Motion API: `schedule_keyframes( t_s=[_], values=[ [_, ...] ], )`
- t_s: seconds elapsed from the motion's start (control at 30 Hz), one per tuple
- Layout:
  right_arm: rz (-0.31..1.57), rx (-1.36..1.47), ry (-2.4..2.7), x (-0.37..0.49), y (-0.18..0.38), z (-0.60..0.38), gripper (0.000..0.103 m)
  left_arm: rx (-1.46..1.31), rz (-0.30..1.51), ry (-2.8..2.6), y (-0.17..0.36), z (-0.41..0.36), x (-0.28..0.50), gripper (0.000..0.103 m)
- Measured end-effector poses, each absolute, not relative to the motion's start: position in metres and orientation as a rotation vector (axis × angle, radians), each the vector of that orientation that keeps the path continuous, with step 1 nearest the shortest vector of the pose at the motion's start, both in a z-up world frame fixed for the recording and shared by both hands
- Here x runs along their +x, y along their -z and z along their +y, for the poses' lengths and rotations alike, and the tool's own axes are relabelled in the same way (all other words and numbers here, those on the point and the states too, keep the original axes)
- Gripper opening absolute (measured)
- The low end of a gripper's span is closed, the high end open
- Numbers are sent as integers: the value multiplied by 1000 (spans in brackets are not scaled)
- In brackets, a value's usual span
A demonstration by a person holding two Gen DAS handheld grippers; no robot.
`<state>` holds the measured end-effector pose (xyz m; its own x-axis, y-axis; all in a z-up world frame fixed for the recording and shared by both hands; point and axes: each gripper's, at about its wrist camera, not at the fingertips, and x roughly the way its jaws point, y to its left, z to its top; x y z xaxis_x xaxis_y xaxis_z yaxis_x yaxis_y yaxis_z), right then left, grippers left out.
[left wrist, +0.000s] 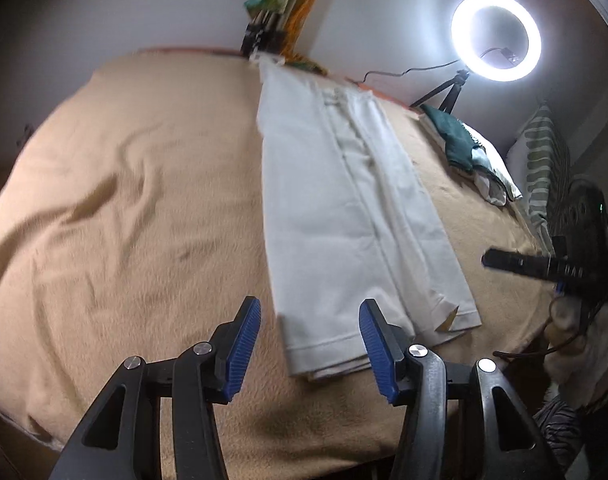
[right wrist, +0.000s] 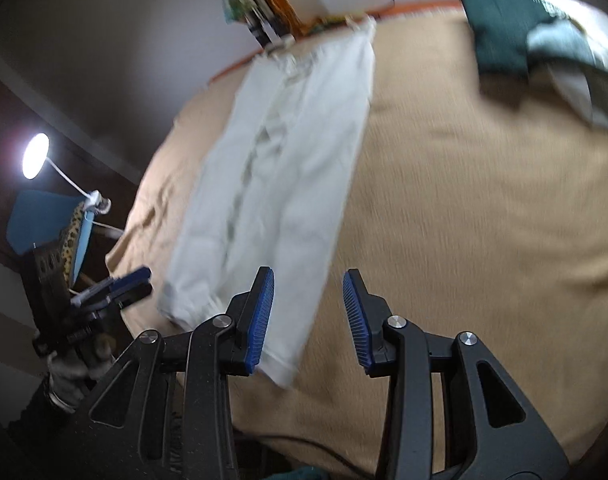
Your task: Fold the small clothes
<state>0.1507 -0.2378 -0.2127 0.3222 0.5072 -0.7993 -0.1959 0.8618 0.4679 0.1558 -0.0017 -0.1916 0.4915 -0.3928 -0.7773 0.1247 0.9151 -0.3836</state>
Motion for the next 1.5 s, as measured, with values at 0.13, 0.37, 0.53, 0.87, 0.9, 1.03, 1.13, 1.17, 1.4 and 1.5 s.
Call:
schedule_keyframes(
  t_s=[0.13, 0.37, 0.53, 0.87, 0.9, 1.03, 1.13, 1.17, 1.4, 1.5],
  values=[
    [1197, 350, -499, 136, 233, -242, 38, -324, 1067, 356, 208, -3, 154, 51],
    [1189, 311, -582, 123, 236, -224, 38, -361, 1068, 366, 211, 1, 154, 29],
    [1178, 304, -596, 122, 237, -223, 28, -369, 1070, 377, 214, -1, 156, 7],
    [1134, 413, -653, 118, 221, -234, 6, -420, 1018, 400, 197, 8, 151, 0],
    [1116, 421, -660, 116, 215, -237, 6, -425, 1006, 410, 193, 9, 148, 0],
    [1122, 379, -647, 113, 219, -233, 6, -407, 1012, 412, 197, 9, 146, 0],
    [1183, 356, -622, 117, 239, -225, 6, -441, 1059, 400, 214, 10, 150, 0],
    [1187, 361, -622, 119, 240, -227, 6, -449, 1059, 399, 215, 11, 150, 0],
    [1116, 466, -657, 133, 221, -246, 6, -470, 1009, 416, 195, 15, 160, 0],
    [1090, 467, -657, 143, 212, -246, 6, -481, 995, 419, 188, 14, 172, 0]
  ],
)
